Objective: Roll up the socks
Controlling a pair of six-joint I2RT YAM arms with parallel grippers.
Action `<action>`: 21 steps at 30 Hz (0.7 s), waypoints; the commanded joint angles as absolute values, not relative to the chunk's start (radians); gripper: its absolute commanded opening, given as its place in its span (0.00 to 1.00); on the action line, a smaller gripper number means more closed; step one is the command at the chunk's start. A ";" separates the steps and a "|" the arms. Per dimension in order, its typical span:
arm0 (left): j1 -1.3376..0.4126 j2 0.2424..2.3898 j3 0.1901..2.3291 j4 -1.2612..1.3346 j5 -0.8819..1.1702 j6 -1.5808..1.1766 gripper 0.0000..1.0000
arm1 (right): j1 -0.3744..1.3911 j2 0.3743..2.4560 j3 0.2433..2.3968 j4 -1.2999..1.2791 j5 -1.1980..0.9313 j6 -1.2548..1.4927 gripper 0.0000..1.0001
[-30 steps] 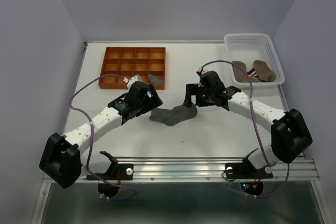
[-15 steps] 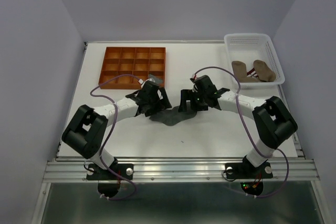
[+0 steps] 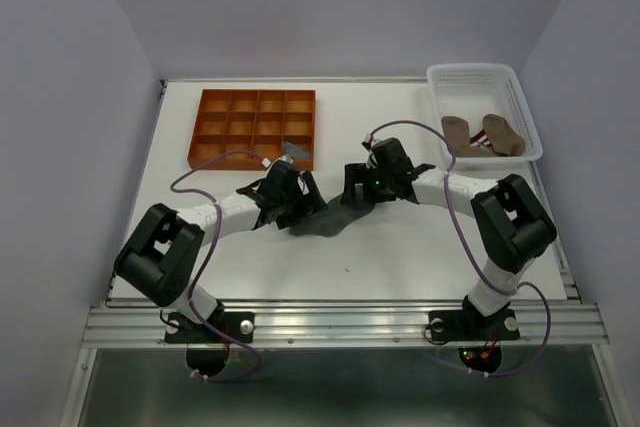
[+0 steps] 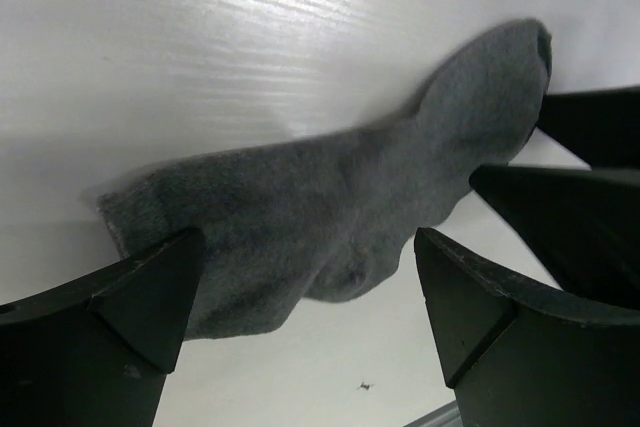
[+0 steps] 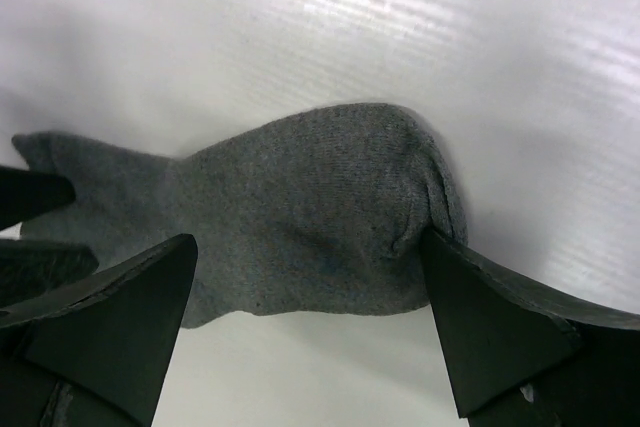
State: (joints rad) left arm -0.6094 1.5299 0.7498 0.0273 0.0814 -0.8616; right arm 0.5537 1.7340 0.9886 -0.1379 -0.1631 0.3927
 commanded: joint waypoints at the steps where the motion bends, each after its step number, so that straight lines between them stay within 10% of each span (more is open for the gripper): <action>1: -0.617 1.473 0.710 -0.008 0.110 -0.884 0.99 | 0.525 1.792 0.996 -0.117 -0.106 0.288 1.00; 21: -0.537 1.247 0.888 -0.162 -0.198 -0.735 0.99 | 0.525 1.439 0.954 -0.081 0.026 0.215 1.00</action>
